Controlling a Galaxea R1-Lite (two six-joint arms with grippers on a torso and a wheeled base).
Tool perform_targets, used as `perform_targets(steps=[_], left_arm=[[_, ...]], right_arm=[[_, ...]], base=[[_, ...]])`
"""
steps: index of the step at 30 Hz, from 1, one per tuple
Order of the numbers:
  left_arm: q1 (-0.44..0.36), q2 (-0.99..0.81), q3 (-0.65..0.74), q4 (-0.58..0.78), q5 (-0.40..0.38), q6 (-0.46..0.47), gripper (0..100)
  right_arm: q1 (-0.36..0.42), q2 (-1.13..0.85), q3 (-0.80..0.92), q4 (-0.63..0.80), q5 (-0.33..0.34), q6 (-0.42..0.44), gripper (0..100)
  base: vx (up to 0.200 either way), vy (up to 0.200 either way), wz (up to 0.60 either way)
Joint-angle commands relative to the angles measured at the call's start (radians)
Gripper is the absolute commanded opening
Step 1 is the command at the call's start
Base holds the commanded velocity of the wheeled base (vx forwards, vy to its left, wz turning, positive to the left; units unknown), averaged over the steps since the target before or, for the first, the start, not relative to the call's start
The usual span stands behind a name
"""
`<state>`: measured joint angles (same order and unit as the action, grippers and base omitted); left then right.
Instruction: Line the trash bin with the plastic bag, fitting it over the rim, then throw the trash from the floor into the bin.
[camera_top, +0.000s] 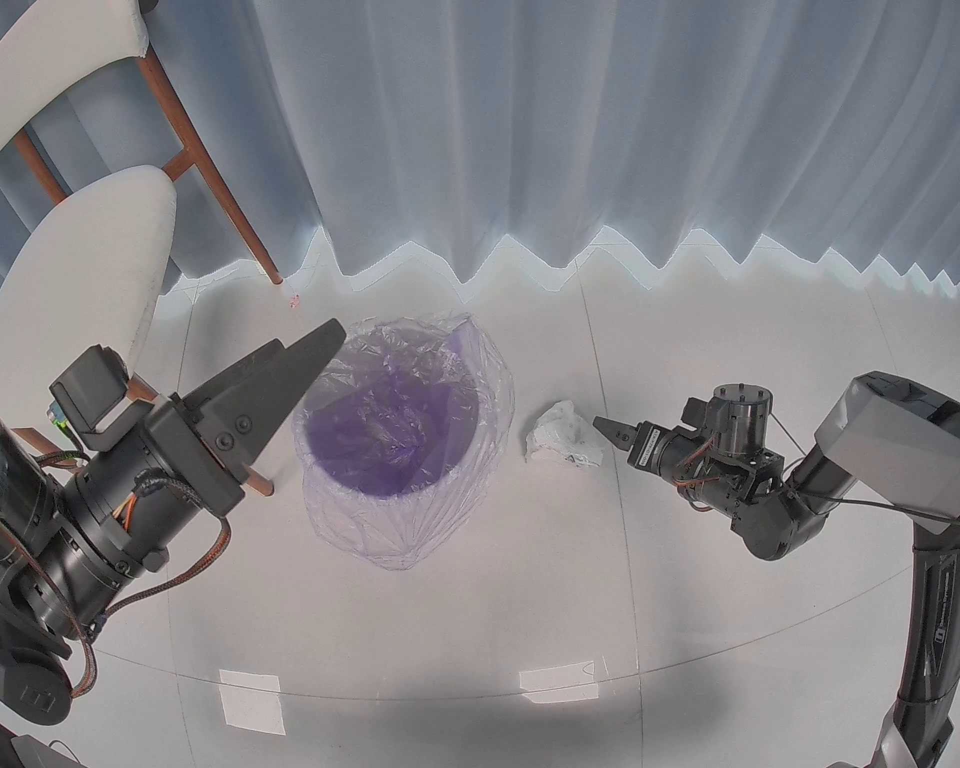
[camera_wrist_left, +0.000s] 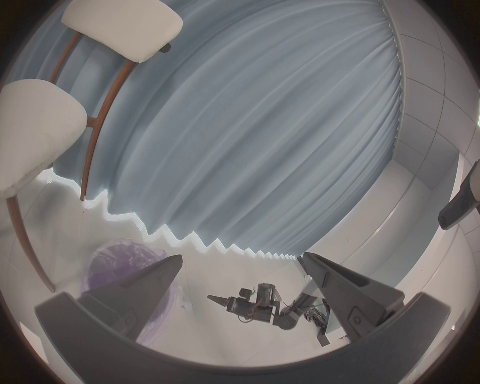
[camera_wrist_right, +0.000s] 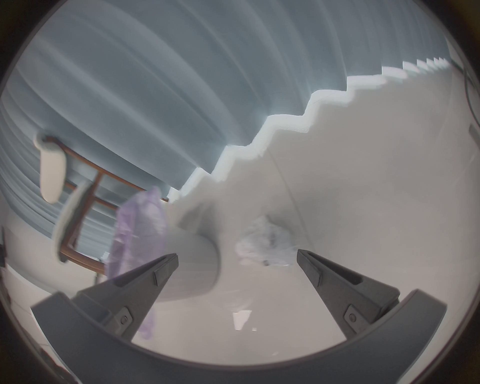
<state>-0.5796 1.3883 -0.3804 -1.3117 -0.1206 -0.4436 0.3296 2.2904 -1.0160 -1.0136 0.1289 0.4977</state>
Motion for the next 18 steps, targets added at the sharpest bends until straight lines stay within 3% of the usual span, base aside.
perform_targets(steps=[1,7,14,18], left_arm=[[0.004,0.005,0.035,0.0,-0.043,0.002,100],[0.006,0.005,0.083,0.0,-0.045,0.026,100],[0.006,0.008,0.114,0.0,-0.043,0.046,100],[0.006,0.028,0.091,-0.011,-0.04,0.046,100]], right_arm=[[-0.041,0.047,-0.144,0.15,-0.084,-0.133,100],[-0.02,0.199,-0.322,0.19,-0.129,-0.268,100],[0.023,0.32,-0.464,0.253,-0.121,-0.306,100],[0.025,0.406,-0.667,0.368,-0.114,-0.304,100]], base=[[0.0,0.0,0.0],[0.0,0.0,0.0],[0.0,0.0,0.0],[0.0,0.0,0.0]])
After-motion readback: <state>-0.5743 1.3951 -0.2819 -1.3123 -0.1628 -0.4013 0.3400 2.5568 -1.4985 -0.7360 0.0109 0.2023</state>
